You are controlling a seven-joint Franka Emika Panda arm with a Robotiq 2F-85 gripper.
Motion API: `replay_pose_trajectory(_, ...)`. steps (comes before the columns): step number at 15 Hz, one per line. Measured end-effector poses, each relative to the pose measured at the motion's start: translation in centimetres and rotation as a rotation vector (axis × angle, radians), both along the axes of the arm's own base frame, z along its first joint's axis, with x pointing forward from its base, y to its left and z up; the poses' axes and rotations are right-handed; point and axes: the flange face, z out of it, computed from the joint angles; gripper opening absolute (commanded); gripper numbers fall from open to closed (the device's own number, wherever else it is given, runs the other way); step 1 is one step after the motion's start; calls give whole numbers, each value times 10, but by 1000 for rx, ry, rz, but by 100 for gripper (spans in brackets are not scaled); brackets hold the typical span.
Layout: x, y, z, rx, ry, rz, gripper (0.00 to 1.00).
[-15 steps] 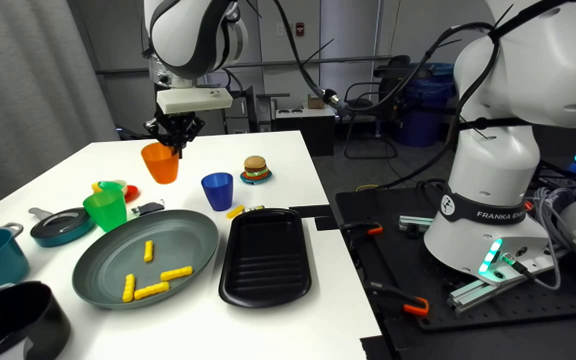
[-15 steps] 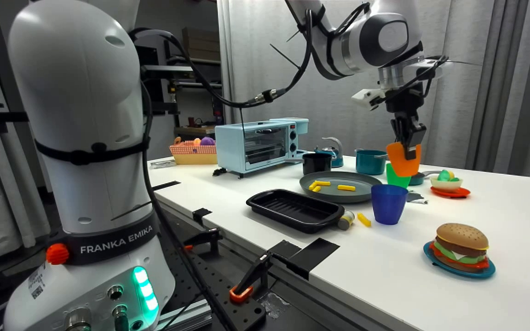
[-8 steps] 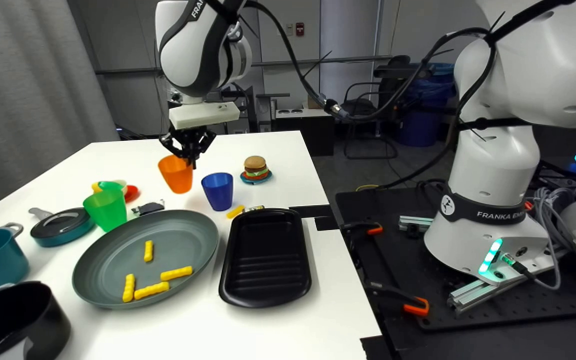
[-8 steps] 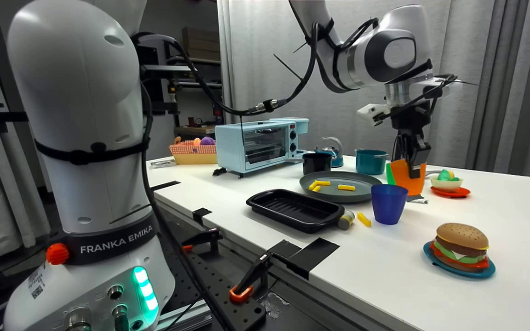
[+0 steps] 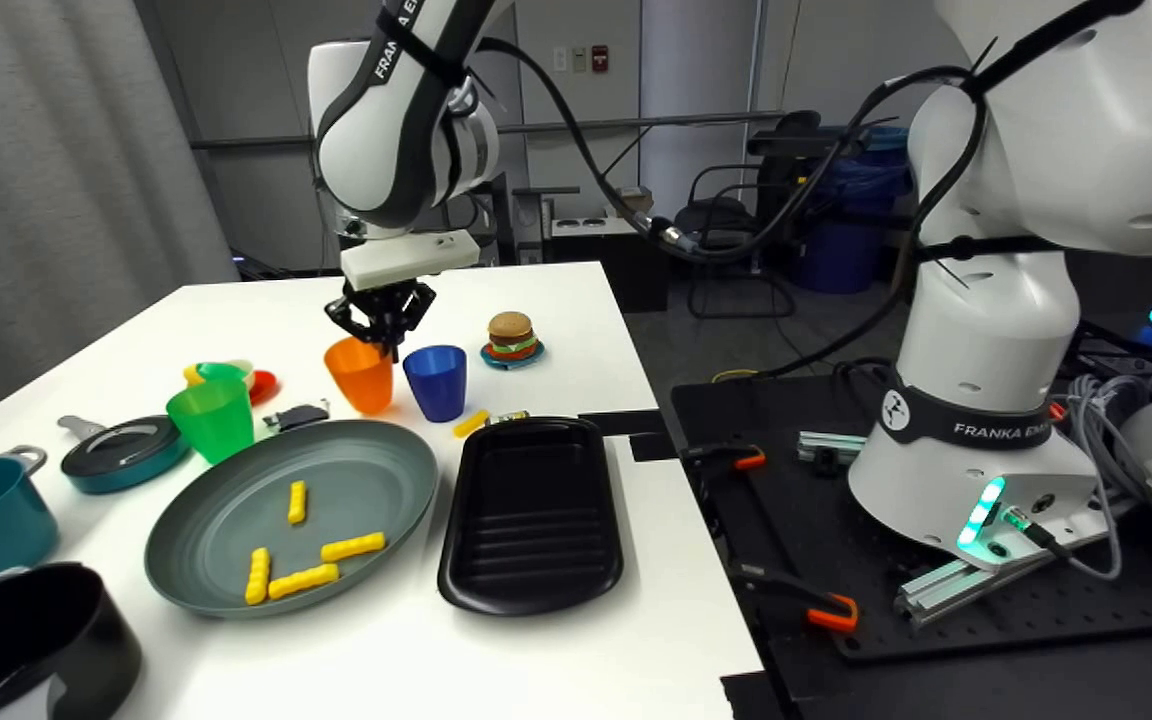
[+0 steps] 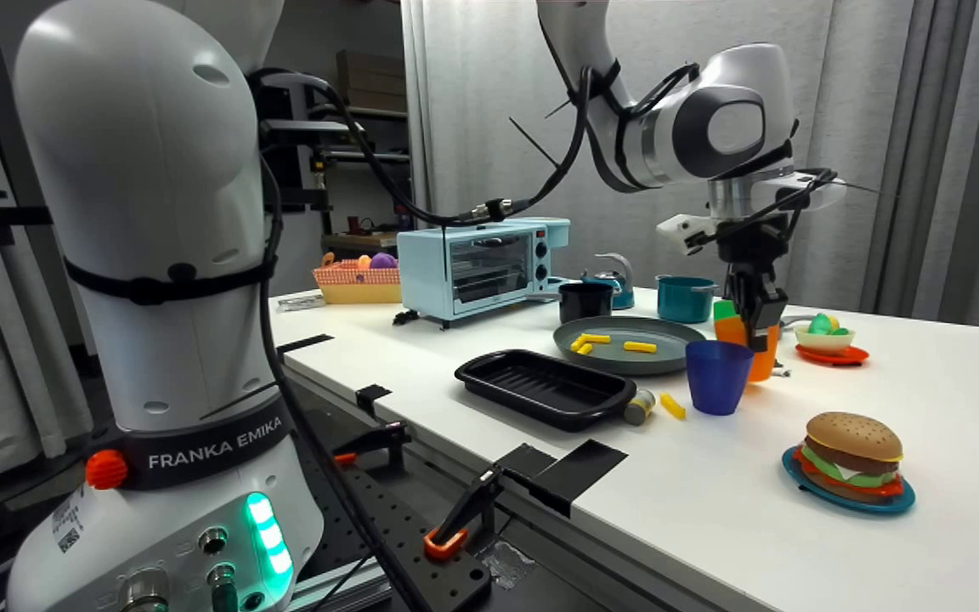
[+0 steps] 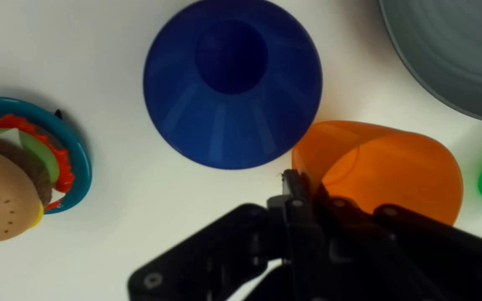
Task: Pour the contents from the orange cup onto the gray plate
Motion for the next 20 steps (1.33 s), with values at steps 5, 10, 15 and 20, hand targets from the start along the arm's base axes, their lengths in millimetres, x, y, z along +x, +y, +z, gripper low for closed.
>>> replay_pose_trajectory(5, 13, 8, -4, 2, -5, 29, 29)
replay_pose_trajectory(10, 21, 12, -6, 9, -11, 49, 67)
replay_pose_trajectory(15, 23, 15, -6, 7, -9, 78, 100)
replay_pose_trajectory(20, 27, 27, 3, -12, -14, 156, 100)
